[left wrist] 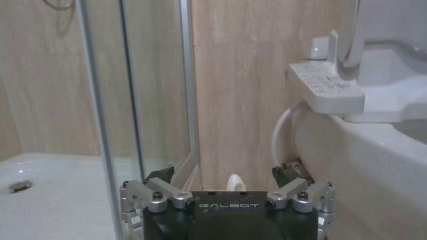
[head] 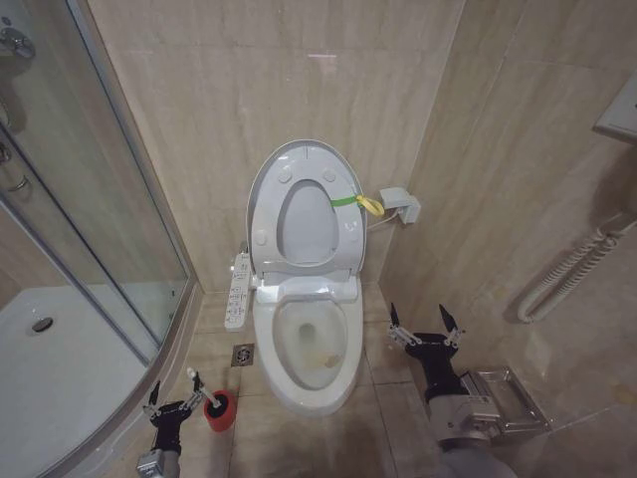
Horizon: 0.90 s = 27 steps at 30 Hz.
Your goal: Open the toilet lid, clean the toilet bowl with a toilet brush, close the toilet lid, and flush.
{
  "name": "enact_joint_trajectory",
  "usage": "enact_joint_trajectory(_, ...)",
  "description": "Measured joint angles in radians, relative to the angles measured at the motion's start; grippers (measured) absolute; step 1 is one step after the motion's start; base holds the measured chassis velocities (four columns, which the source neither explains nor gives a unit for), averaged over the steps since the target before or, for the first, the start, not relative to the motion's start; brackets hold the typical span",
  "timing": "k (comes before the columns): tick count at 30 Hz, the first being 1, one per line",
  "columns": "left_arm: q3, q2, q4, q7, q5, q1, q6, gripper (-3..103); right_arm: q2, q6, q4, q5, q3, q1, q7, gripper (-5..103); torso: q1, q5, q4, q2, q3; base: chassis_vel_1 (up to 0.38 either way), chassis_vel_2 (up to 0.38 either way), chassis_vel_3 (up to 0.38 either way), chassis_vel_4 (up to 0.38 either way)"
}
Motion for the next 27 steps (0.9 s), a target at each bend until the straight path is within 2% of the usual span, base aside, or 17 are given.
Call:
enact_joint_trajectory(17, 0.059, 0.01, 0.214, 0.056, -0.004, -0.151, -0.052, 97, 0.0, 0.0, 0.0, 0.0, 0.0, 0.0, 0.0, 100, 0.0, -0.0001, -0.0001, 0.0, 0.0, 0.0, 0.0, 0.0, 0.0)
enact_joint_trajectory(18, 0.059, 0.01, 0.226, 0.06, -0.004, -0.158, -0.057, 78, 0.0, 0.0, 0.0, 0.0, 0.0, 0.0, 0.0, 100, 0.0, 0.0, 0.0, 0.0, 0.0, 0.0, 0.0, 0.0, 0.0)
enact_joint_trajectory(26, 0.054, 0.01, 0.282, 0.082, -0.004, -0.182, -0.076, 78, 0.0, 0.0, 0.0, 0.0, 0.0, 0.0, 0.0, 100, 0.0, -0.0001, 0.0, 0.0, 0.0, 0.0, 0.0, 0.0, 0.0)
enact_joint_trajectory(27, 0.053, 0.01, 0.29, 0.087, -0.004, -0.186, -0.079, 51, 0.0, 0.0, 0.0, 0.0, 0.0, 0.0, 0.0, 100, 0.0, -0.0001, 0.0, 0.0, 0.0, 0.0, 0.0, 0.0, 0.0)
